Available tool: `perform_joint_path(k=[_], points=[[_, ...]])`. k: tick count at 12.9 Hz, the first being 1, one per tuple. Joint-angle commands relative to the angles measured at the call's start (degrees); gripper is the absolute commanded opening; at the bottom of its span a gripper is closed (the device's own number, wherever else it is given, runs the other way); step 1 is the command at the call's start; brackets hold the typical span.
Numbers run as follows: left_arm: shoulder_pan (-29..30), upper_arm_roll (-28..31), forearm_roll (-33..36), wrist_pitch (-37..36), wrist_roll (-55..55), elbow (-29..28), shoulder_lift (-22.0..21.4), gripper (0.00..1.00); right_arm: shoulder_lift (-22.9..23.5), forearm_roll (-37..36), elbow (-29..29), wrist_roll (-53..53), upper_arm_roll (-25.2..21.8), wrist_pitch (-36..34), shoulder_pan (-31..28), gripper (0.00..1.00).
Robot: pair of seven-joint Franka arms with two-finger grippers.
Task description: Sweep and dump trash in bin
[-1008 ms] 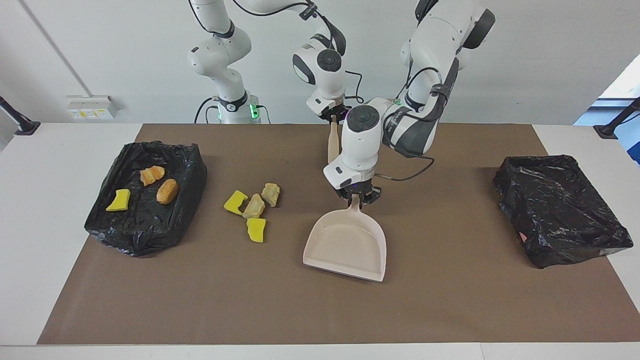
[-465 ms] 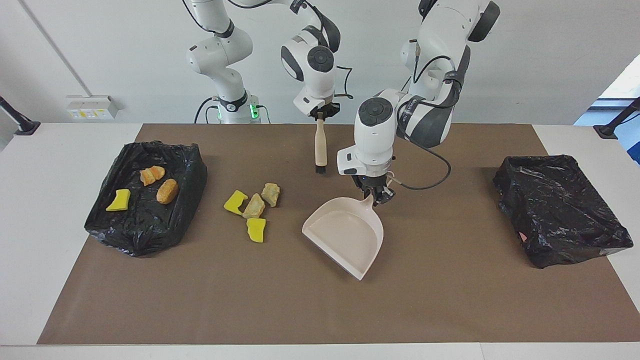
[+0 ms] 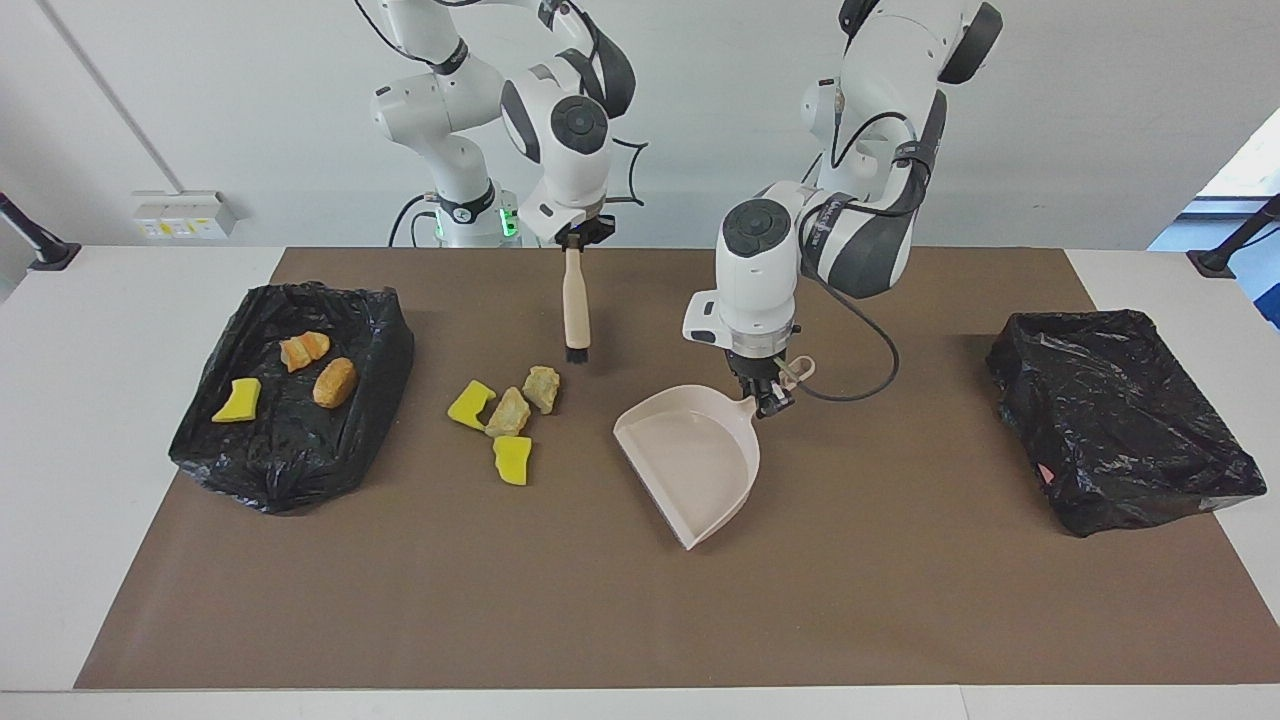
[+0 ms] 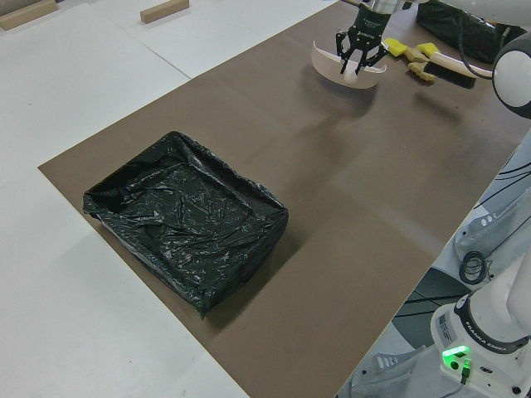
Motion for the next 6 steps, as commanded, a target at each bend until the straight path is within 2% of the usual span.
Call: perform_joint_path(k=[1,4,6], points=[[0.41,-0.35,1.08,1.8,6.55,-2.49,-1.78,0.0,0.37,-7.83,-0.11,-2.05,0.71,-0.87,-5.0,0.0],[0.41,-0.52,1.08,3.64,14.17,-6.43,-3.53,0.0,1.51,-16.53,-0.11,-6.43,0.71,0.27,-11.31,0.0],[0.41,-0.52,0.99,6.46,14.73,-9.78,-5.03,0.0,3.88,-21.88,-0.03,-6.53,0.71,0.89,-14.67,0.0]])
